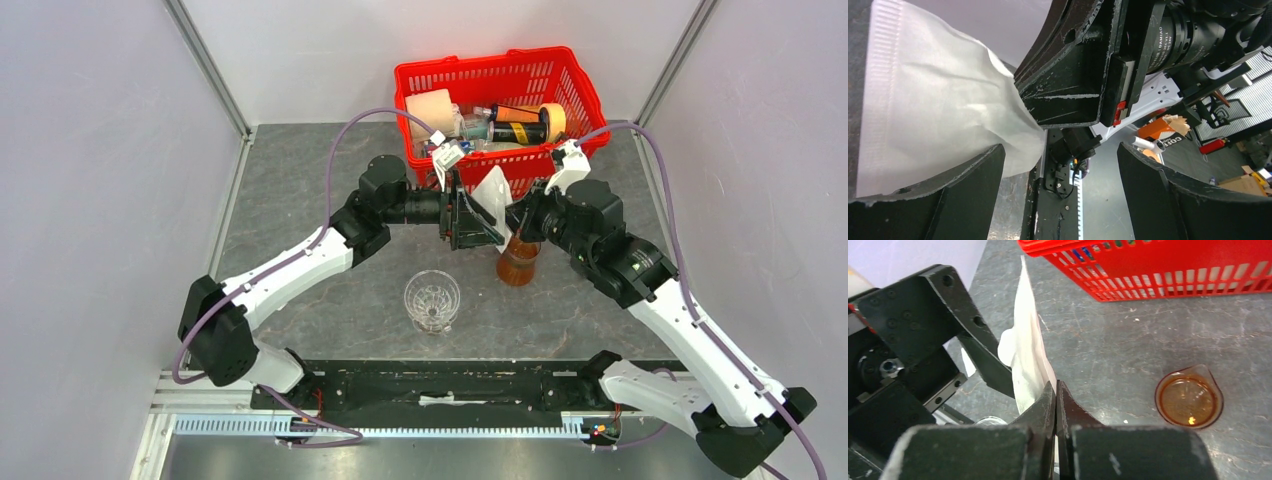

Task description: Place the coffee filter in the dripper

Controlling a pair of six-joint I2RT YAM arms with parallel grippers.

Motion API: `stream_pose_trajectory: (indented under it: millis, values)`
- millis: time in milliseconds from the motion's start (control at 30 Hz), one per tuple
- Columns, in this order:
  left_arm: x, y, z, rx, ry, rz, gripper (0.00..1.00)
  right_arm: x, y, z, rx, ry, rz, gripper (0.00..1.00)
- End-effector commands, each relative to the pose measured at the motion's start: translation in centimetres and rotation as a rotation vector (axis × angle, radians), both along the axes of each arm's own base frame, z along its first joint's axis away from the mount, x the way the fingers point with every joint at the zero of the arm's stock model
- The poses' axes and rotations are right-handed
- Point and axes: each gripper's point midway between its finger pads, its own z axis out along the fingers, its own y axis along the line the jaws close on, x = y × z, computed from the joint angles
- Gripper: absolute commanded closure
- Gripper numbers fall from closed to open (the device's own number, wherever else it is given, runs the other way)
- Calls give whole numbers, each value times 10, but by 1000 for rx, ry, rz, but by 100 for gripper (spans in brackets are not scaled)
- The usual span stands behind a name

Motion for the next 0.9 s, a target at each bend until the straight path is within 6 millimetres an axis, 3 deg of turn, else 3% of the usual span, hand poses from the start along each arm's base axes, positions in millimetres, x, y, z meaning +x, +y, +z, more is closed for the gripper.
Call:
stream_pose_trajectory:
  millis: [0,233,400,567,733,867]
  values:
    - [-13,-5,33,-82,-58,-74,10,-7,19,23,95,-59,99,100]
    - [9,-1,16,9,-75,67,10,-19,26,29,134,-60,162,100]
    - [17,4,14,29,-87,137,9,-23,29,24,141,-44,185,100]
    - [32,8,11,53,-65,237,10,-15,24,16,113,-28,138,100]
    - [43,14,7,78,-35,332,30,-4,14,12,78,-34,61,100]
    - [64,29,-3,150,-39,536,33,0,9,9,60,-34,28,100]
